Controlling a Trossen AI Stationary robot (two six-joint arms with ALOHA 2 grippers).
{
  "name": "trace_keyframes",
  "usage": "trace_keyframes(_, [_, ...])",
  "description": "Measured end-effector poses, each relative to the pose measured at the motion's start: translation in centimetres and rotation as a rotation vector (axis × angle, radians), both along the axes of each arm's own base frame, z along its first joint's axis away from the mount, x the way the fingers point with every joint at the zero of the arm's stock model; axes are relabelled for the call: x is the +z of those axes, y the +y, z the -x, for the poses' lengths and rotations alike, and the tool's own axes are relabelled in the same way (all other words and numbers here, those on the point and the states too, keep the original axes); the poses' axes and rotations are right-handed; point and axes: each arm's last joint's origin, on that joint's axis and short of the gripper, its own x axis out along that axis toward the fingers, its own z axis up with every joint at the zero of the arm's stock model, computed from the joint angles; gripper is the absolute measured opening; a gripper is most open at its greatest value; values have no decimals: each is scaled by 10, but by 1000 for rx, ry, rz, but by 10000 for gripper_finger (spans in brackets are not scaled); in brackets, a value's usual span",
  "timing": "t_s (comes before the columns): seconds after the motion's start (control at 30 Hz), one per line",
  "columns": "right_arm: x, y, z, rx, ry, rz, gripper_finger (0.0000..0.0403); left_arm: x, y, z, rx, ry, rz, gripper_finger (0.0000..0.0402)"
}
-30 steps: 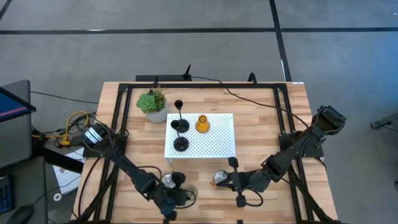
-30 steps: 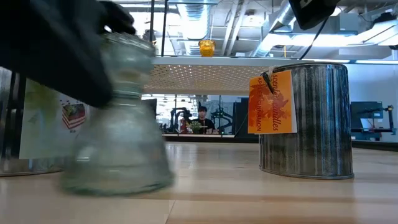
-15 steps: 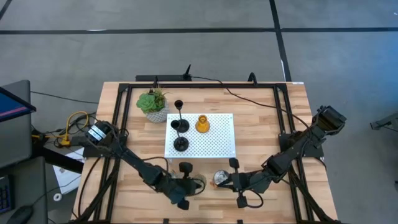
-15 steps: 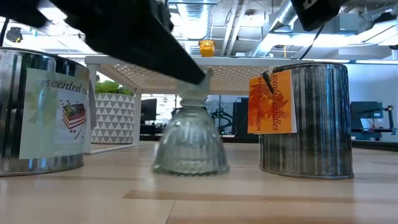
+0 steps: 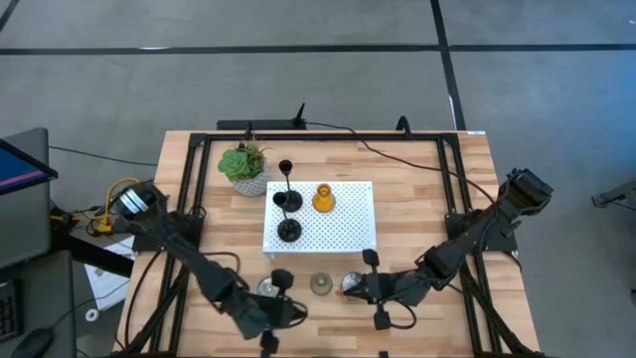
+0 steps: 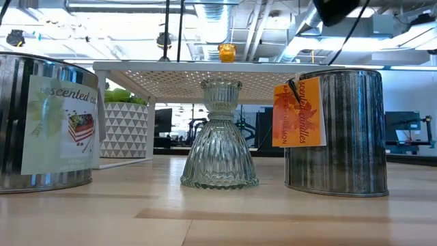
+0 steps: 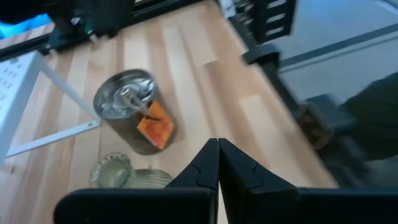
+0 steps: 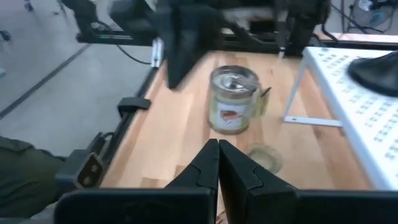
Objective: Pick & Place candle stick holders
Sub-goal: Align the transparent glass candle holder with the yellow glass candle holder on the shelf
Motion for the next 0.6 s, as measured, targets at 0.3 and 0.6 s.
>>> trace_keyframes(0.3, [17, -4, -34, -43, 170, 106, 0, 17, -3, 30, -70, -8, 23, 6])
trace_keyframes(0.6, [3, 7, -71, -7, 295, 205, 0, -4, -4, 54, -80, -1, -89, 6])
